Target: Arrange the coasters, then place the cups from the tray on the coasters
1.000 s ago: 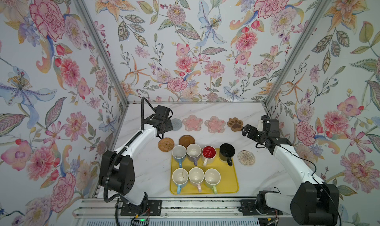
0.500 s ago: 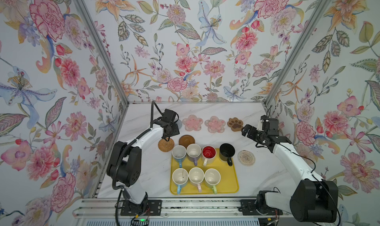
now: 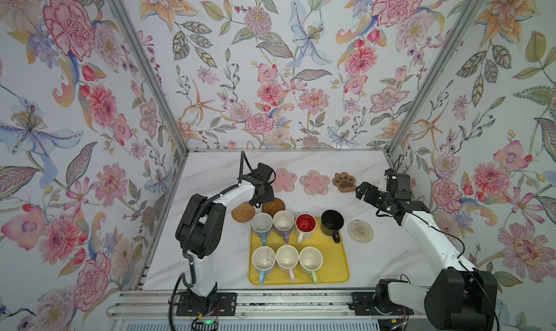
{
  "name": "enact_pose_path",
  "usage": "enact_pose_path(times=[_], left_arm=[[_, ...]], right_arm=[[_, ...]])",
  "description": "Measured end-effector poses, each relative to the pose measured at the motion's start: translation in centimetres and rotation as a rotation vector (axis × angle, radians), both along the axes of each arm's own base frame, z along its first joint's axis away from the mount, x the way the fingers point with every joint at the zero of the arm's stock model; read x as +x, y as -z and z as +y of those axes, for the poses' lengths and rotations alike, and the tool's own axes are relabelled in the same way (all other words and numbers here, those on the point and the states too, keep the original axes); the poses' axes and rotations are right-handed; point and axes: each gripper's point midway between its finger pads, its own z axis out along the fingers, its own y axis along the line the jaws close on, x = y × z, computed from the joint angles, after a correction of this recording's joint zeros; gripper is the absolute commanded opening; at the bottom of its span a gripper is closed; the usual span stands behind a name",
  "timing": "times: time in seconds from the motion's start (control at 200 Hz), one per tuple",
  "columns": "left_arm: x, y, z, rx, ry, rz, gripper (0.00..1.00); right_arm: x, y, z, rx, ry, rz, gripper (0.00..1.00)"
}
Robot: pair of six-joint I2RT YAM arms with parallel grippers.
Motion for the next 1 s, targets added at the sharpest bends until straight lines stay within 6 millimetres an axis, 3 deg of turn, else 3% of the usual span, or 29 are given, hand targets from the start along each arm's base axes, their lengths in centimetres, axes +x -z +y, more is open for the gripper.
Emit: enact_pose_path(times=[0.4,0.68,1.001], left_arm=[[0.9,1.2,-1.0,0.008,0.004,0.016,0.63],[0.9,3.3,-1.2,0.026,0.0,0.055,0.63],[1.3,3.3,-1.6,0.015,-0.002,0.051,0.62]], right_arm=[[-0.4,0.4,-0.9,0.005,0.025,0.006,0.99],[-0.7,0.7,-1.1,0.009,0.028,0.014,0.99],[-0.7,0.8,-1.4,0.011,0.037,0.014,0.99]])
